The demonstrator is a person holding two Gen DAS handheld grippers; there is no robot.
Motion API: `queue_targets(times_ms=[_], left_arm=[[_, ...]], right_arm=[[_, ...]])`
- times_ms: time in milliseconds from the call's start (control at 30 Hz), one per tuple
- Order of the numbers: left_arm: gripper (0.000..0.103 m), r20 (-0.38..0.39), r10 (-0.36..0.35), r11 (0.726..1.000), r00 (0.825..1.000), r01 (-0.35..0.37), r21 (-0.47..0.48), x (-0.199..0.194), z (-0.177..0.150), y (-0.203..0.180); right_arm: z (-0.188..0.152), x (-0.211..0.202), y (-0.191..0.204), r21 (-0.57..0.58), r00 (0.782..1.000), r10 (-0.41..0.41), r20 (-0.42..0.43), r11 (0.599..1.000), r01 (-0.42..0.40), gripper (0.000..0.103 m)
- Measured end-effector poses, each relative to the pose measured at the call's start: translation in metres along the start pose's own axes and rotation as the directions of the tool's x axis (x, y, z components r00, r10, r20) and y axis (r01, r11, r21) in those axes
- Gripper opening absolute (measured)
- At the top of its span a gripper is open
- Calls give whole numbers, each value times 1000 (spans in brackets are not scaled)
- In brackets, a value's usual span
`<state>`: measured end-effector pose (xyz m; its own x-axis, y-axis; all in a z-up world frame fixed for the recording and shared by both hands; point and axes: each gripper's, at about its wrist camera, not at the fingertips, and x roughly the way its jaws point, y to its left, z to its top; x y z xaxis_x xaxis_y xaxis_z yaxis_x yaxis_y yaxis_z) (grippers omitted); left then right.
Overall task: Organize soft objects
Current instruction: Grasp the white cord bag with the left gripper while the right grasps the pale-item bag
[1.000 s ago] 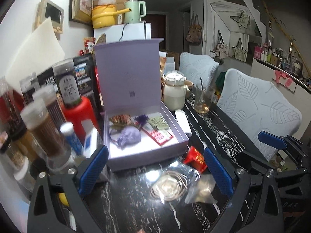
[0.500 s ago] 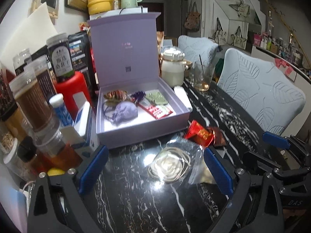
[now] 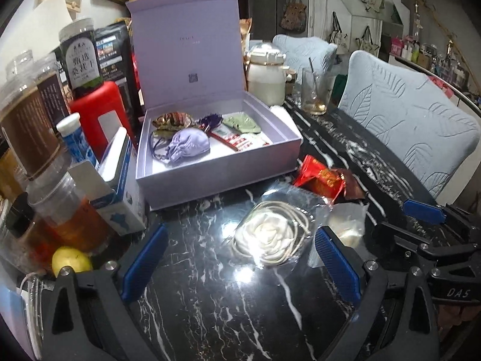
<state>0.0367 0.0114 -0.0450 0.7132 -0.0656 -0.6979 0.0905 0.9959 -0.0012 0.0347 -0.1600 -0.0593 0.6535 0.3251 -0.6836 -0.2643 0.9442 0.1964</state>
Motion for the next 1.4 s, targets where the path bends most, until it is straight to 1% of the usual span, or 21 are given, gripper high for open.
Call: queue_targets(times_ms=[200, 300, 333, 500, 600, 633, 700, 733, 767, 833, 900, 1067, 1200, 1267, 1367, 1400], left_arm=[[100, -57, -52, 998, 997, 50, -33, 19, -7, 14], [100, -52, -79, 996, 996, 76, -48, 21, -9, 20], [100, -52, -89, 995, 995, 86, -54, 22, -10, 22], [100, -44, -112, 992, 993, 109, -65, 25, -9, 29], [100, -52, -136, 989, 989, 132, -74, 29, -6, 30], [100, -54, -142, 987, 988, 137, -77, 30, -5, 30], [100, -59, -159, 984, 986, 154, -85, 34, -4, 30], [100, -63, -164, 984, 984, 158, -87, 36, -3, 29], [100, -70, -166, 983, 984, 160, -86, 39, -2, 28], [100, -94, -143, 988, 985, 136, -79, 44, -1, 24], [100, -105, -130, 990, 986, 124, -65, 48, -1, 18], [100, -120, -166, 986, 979, 167, -2, 57, -5, -1], [100, -162, -224, 972, 961, 233, 41, 63, -6, -14], [100, -186, -215, 972, 959, 228, 52, 68, -6, -17], [100, -199, -147, 981, 969, 168, 93, 77, -6, -19], [100, -226, -119, 984, 967, 146, 106, 84, -7, -19]], right_arm=[[0, 22, 4, 12, 999, 12, -51, 1000, -11, 85], [2, 36, 5, 33, 997, 37, -74, 999, -34, 85], [2, 43, 4, 49, 995, 44, -94, 998, -39, 85], [3, 60, 8, 49, 991, 39, -126, 998, -33, 85], [2, 67, 5, 75, 989, 48, -140, 996, -38, 85], [1, 69, 2, 90, 988, 49, -143, 995, -37, 82], [-1, 68, -2, 102, 992, 49, -120, 994, -36, 71], [-1, 68, -3, 98, 992, 46, -114, 995, -35, 64], [-2, 68, -4, 93, 992, 48, -115, 995, -38, 62], [-3, 67, -8, 90, 992, 63, -111, 995, -53, 60], [-4, 63, -15, 103, 993, 55, -106, 994, -44, 59], [-5, 49, -34, 117, 994, 10, -105, 993, 2, 59], [-10, 40, -44, 123, 994, -8, -107, 992, 22, 59], [-12, 39, -48, 127, 993, -12, -117, 992, 27, 59], [-14, 37, -52, 145, 994, -2, -114, 989, 19, 59], [-14, 37, -53, 145, 994, -6, -113, 989, 23, 59]])
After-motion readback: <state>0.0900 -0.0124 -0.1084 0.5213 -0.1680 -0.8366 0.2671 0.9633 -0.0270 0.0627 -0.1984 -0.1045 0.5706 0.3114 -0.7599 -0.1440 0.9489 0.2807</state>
